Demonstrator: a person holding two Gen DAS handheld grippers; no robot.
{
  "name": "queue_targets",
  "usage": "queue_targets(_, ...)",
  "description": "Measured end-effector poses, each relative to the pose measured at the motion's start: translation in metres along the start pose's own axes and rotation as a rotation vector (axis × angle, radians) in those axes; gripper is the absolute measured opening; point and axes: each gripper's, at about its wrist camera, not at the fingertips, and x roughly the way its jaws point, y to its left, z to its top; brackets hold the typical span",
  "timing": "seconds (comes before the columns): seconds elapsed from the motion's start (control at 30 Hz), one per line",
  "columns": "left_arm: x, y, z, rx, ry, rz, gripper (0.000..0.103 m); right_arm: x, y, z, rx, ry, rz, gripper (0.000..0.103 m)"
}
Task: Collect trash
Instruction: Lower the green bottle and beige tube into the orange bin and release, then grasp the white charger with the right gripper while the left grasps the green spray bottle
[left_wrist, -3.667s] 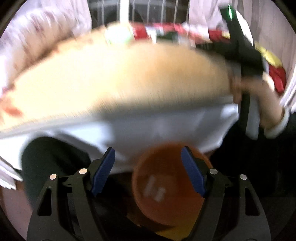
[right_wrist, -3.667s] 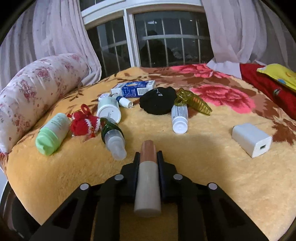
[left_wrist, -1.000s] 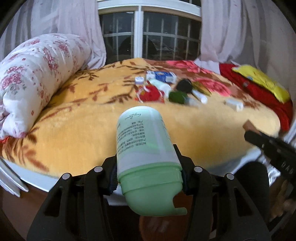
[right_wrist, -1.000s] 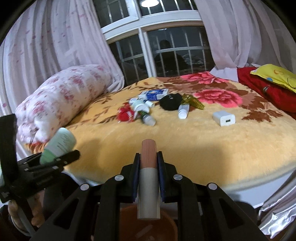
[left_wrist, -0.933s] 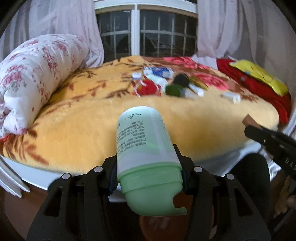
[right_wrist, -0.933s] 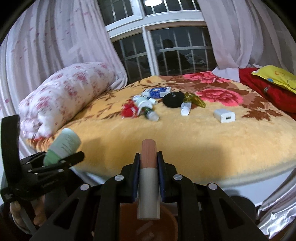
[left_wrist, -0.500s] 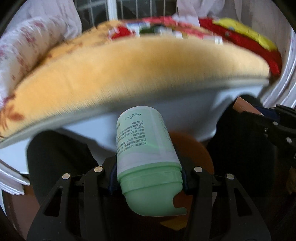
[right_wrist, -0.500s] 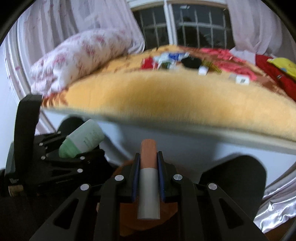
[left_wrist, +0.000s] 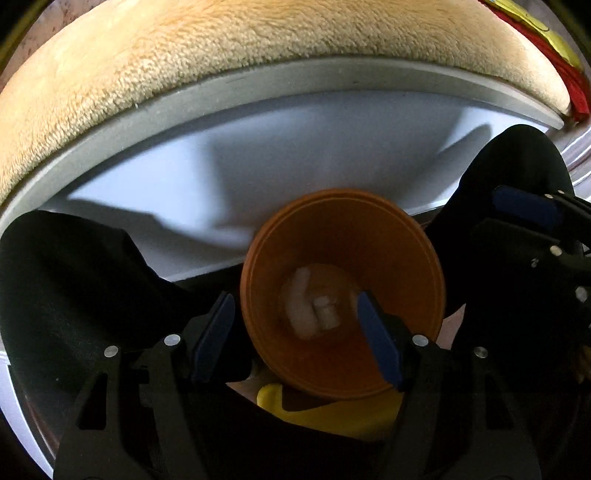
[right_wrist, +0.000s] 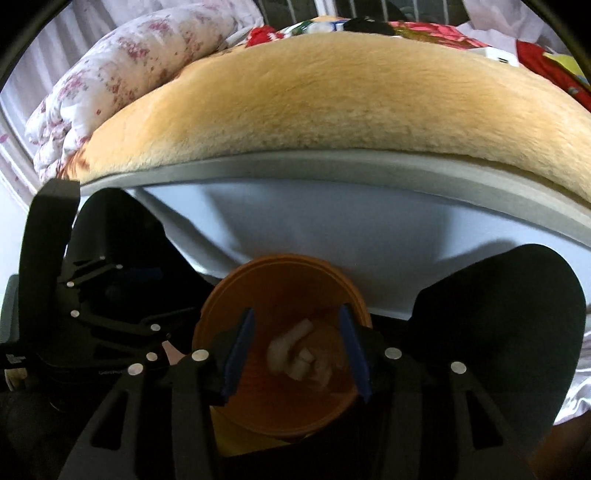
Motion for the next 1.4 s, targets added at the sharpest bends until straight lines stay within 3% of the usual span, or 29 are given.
queue_targets(0.2,-0.009,0.005,0.001,-0.030,-0.040,-0.016,0.068,-0.028,-0.004,-0.002,0.012,-0.095,-0.020,0.061)
queue_targets(0.27,-0.019,0.007,0.000,-0.031,-0.083,-0.030,0.068,-0.047,-0.003,-0.004,0.002,-0.167,-0.023,0.074)
queue_targets(0.33,-0.034,0.009,0.000,-0.033,-0.147,-0.043,0.068,-0.064,0.000,-0.006,-0.015,-0.238,-0.011,0.077)
queue_targets(0.4,-0.047,0.011,0.002,-0.037,-0.192,-0.054,0.075,-0.078,0.005,-0.003,-0.044,-0.295,-0.038,0.089)
queue_targets(0.47,-0.060,0.012,0.002,-0.045,-0.248,-0.056,0.079,-0.087,0.005,0.004,-0.064,-0.338,-0.084,0.091)
queue_targets(0.67,-0.069,0.010,0.010,-0.023,-0.301,-0.021,0.083,-0.114,-0.039,0.058,-0.056,-0.455,-0.177,0.091)
queue_targets(0.87,-0.076,0.011,0.022,-0.016,-0.332,-0.005,0.084,-0.097,-0.105,0.138,0.058,-0.425,-0.327,0.091)
queue_targets(1.03,-0.085,0.017,0.034,-0.028,-0.367,0.009,0.087,-0.061,-0.128,0.181,0.046,-0.356,-0.355,0.079)
queue_targets(1.3,-0.095,0.027,0.060,-0.059,-0.380,-0.028,0.087,-0.014,-0.149,0.202,0.095,-0.215,-0.375,0.062)
queue_targets(1.37,-0.097,0.025,0.071,-0.067,-0.388,-0.032,0.087,-0.015,-0.149,0.198,0.096,-0.248,-0.380,0.040)
queue_targets(1.4,-0.098,0.022,0.077,-0.070,-0.395,-0.031,0.087,-0.014,-0.148,0.195,0.085,-0.257,-0.398,0.040)
